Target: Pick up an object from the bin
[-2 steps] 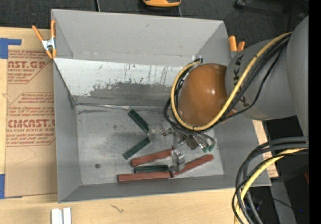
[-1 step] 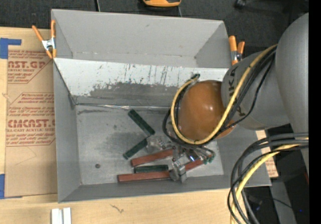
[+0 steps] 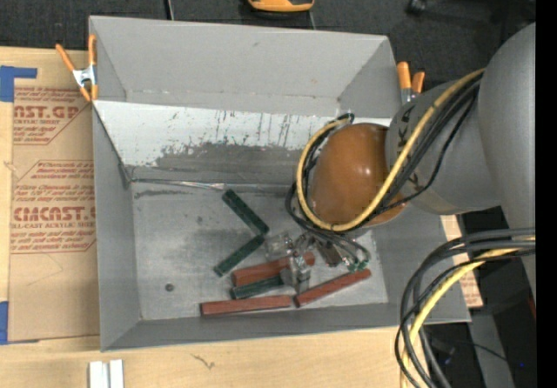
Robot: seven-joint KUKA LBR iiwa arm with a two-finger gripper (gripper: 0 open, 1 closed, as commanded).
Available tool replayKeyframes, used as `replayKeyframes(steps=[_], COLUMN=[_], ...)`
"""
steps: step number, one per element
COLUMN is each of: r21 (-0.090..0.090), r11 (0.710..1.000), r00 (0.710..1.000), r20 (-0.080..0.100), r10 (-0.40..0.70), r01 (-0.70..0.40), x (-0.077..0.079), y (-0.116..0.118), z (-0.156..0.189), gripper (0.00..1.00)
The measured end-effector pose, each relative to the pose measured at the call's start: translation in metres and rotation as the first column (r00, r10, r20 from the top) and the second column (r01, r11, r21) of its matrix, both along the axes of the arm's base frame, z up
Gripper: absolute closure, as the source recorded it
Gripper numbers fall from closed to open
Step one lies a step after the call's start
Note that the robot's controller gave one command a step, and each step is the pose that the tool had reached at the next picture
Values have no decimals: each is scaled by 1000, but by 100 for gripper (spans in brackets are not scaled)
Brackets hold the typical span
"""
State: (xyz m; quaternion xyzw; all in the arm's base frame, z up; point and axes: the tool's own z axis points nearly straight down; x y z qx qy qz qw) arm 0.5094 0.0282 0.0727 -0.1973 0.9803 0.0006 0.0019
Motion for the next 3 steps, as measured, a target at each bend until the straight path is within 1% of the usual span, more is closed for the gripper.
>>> replayKeyframes(steps=[2,3], r21=[0,-1], r11=[1000,1000], r00=[1000,1000], r20=[0,-3], r10=[1,1], r01=[-1,-1], x=[0,-1], y=[0,0], z=[1,8], gripper=[100,100])
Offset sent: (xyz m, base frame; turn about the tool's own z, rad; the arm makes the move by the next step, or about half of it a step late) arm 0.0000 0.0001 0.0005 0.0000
